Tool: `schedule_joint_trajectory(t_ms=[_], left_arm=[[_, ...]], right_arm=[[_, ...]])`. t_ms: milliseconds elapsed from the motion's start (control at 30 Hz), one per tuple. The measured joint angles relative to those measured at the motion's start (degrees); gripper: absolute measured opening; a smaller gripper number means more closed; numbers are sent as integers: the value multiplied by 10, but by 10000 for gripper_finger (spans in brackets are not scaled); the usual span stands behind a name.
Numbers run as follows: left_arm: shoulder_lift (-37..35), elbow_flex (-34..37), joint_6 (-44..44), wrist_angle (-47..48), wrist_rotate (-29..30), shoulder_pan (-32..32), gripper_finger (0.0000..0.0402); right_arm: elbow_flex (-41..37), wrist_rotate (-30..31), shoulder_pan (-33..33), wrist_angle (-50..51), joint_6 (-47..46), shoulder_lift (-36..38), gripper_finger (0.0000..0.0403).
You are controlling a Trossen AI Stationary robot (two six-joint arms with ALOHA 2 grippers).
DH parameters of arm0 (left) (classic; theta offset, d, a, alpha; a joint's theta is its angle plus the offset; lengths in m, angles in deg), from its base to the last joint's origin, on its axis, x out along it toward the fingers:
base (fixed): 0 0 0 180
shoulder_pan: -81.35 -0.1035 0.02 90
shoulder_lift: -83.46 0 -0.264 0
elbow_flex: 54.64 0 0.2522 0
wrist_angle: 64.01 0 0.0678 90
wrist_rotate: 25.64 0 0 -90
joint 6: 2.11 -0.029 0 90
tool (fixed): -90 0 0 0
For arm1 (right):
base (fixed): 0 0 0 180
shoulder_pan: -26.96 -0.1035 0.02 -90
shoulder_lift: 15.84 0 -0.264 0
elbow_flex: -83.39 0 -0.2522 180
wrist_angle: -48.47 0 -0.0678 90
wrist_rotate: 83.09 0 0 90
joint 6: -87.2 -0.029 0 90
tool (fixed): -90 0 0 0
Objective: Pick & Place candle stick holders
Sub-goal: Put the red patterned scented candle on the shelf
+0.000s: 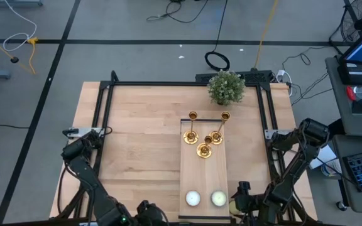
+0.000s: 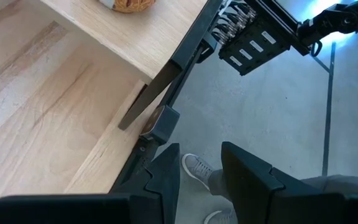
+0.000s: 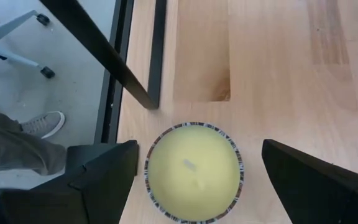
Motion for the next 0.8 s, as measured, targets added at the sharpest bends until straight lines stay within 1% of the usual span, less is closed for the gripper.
schedule_joint_trajectory(t_ms=[267, 400, 600, 800], left_arm=[[0, 0, -2, 0, -24, -6, 122], [0, 0, -2, 0, -24, -6, 122], [0, 0, -1, 0, -24, -6, 122], [0, 0, -1, 0, -24, -6, 122]], right_arm=[[0, 4, 0, 1, 16, 0, 338], [0, 15, 0, 0, 13, 0, 338], [0, 14, 0, -4, 13, -1, 338], [0, -16, -5, -20, -2, -30, 338]])
